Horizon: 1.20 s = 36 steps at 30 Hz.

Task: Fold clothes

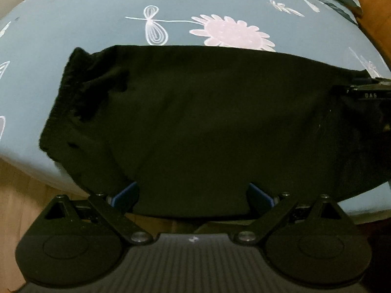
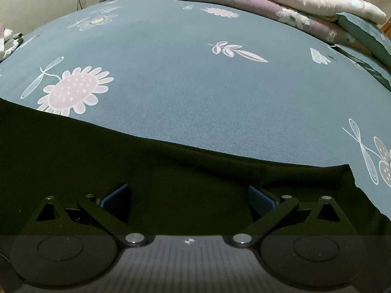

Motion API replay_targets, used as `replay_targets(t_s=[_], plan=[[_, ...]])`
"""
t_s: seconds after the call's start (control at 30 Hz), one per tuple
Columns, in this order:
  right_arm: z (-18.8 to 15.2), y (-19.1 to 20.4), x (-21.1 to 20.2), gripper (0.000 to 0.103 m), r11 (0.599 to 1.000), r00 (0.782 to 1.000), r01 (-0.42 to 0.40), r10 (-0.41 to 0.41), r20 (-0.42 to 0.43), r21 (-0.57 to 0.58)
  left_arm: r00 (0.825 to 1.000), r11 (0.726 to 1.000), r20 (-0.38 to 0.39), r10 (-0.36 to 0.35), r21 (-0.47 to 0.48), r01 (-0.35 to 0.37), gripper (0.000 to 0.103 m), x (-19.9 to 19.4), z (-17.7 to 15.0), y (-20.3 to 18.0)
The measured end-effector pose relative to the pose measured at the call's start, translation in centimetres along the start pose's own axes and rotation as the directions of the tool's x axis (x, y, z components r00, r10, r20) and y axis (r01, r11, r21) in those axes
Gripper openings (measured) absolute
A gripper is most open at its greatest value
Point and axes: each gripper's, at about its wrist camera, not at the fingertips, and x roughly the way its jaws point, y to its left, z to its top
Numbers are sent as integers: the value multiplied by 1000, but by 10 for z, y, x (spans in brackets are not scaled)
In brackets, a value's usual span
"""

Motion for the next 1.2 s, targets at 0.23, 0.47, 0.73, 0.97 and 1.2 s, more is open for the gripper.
replay_targets(t_s=[0.23, 0.47, 0.73, 0.97, 1.2], plan=[[-1, 1, -1, 103, 1000, 1000, 3, -3, 11, 2, 998, 999, 54, 21, -37, -19, 96, -7, 25, 6], [-3, 3, -4, 103, 1000, 1000, 6, -6, 19, -3, 999, 994, 11, 45, -96, -44, 96, 7, 30, 13], [4, -12, -29, 103, 999, 996, 15, -18, 83, 35, 993, 999, 113, 26, -22, -23, 96, 7, 65, -7], [-11, -42, -49, 103, 988, 989, 107, -117, 90, 109, 991, 999, 135, 16, -34, -12, 96, 13, 75, -9], [-22, -61, -60, 103, 979, 980, 144, -161, 114, 146, 989, 999, 146, 11, -33, -6, 96, 6, 89, -11]])
